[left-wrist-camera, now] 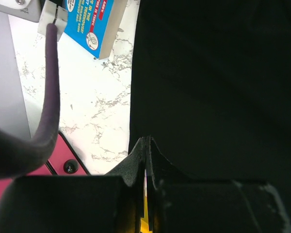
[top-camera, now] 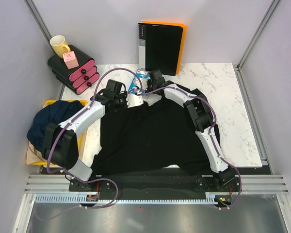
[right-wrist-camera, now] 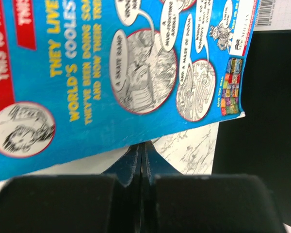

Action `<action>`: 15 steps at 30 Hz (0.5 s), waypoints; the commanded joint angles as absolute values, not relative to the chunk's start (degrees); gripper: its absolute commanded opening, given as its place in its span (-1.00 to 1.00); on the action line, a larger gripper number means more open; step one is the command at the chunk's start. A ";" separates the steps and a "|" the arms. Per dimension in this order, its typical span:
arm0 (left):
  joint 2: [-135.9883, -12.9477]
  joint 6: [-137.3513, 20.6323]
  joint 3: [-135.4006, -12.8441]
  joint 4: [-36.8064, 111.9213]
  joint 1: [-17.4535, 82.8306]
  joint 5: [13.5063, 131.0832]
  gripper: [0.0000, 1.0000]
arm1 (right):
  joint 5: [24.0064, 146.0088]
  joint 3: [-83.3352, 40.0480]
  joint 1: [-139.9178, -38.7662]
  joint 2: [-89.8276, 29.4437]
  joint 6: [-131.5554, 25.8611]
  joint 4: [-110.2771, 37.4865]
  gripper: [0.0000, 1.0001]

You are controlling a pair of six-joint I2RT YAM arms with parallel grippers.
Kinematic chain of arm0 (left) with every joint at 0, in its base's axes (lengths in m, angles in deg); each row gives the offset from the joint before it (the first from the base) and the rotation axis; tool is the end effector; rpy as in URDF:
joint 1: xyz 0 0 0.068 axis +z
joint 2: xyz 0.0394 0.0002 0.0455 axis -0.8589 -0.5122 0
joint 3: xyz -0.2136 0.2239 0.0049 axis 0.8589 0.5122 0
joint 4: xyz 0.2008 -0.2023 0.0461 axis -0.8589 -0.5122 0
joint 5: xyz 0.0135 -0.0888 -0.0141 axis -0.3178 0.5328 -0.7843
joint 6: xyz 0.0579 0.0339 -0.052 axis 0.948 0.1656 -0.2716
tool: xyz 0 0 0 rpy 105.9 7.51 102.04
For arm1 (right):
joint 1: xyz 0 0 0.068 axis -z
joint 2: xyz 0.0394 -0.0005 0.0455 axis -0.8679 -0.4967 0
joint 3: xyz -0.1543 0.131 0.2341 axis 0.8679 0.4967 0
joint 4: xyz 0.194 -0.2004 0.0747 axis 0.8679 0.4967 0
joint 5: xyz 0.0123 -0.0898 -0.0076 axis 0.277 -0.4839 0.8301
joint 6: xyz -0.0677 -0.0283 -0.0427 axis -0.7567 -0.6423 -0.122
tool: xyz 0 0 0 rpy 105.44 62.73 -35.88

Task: Fold and stack the t-shirts
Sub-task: Flatten the tshirt out

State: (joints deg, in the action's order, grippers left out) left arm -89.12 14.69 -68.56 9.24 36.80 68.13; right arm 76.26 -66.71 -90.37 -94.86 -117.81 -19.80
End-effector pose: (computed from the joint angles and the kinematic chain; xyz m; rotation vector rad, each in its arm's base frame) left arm 0.3601 -0.1540 0.2482 1.6586 1.7987 0.2181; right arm 0.5654 0.3267 0.1218 -1.6112 1.6739 -0.2705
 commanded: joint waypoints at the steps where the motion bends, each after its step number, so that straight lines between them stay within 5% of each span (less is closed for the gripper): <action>1: -86.69 11.93 -67.44 15.58 36.60 67.11 -0.97 | 83.24 -62.03 -92.12 -91.32 -118.11 -18.27 -1.00; 15: -87.48 11.32 -66.12 17.61 36.51 65.35 -0.96 | 81.23 -55.27 -93.26 -85.44 -119.43 -17.13 -1.00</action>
